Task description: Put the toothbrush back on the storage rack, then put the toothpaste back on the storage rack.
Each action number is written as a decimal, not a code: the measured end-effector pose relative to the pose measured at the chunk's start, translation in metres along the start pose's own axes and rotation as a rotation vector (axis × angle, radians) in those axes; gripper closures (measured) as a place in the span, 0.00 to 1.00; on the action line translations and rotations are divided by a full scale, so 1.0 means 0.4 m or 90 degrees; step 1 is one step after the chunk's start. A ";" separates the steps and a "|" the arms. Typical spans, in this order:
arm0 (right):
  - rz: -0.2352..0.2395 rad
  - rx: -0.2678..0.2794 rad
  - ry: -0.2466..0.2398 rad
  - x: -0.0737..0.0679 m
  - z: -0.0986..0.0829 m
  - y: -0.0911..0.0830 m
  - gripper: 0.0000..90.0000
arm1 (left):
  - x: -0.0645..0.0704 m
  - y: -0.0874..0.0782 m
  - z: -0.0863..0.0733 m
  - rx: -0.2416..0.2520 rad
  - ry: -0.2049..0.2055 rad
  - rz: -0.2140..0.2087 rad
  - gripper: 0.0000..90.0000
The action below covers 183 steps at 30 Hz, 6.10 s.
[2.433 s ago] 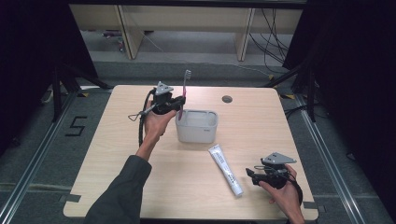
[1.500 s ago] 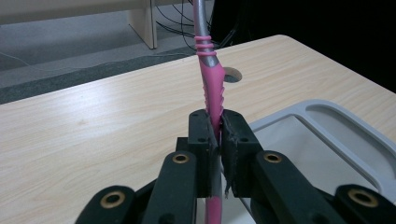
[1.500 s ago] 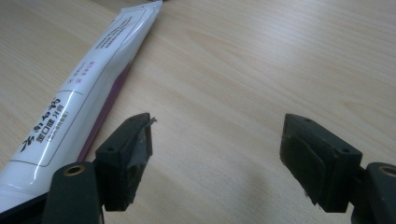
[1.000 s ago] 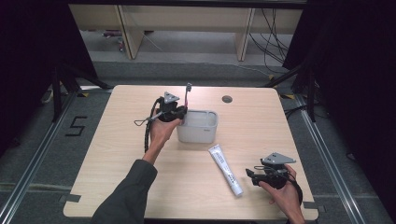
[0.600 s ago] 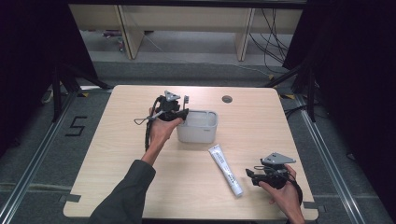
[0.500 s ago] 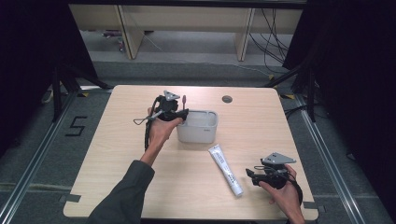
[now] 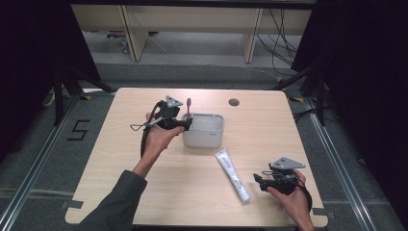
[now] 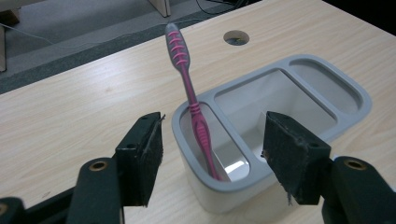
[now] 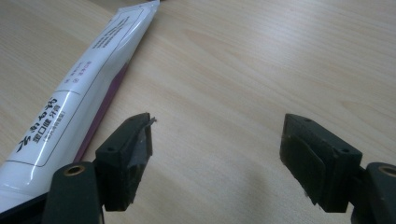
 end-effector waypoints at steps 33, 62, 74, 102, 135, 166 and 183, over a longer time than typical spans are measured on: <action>0.001 -0.016 0.043 -0.009 0.000 -0.006 0.29 | -0.060 -0.129 -0.187 0.016 -0.032 -0.077 0.22; 0.002 -0.017 0.038 -0.007 -0.001 -0.005 0.29 | -0.082 -0.137 -0.343 -0.012 -0.008 -0.071 0.23; -0.008 -0.008 0.019 0.000 -0.004 -0.004 0.29 | -0.082 -0.177 -0.405 -0.022 0.006 -0.070 0.22; -0.001 -0.017 0.056 -0.010 -0.008 -0.012 0.29 | -0.073 -0.252 -0.535 -0.053 0.019 -0.048 0.18; 0.093 -0.059 0.011 -0.073 0.143 -0.004 0.30 | -0.077 -0.247 -0.545 -0.067 0.024 -0.037 0.18; 0.143 -0.227 -0.094 -0.150 0.183 0.114 0.53 | -0.074 -0.252 -0.545 -0.074 0.036 -0.047 0.19; 0.148 -0.271 -0.115 -0.158 0.181 0.140 0.62 | -0.072 -0.247 -0.546 -0.066 0.034 -0.050 0.19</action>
Point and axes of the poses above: each handheld gripper's, and its own axes: y roughly forward along the jaws, z roughly out of its top, x roughly to its right, the point moved 2 cm from there along y, roughly forward along the jaws, and after that the axes turned 5 degrees about -y, right-handed, at the moved point
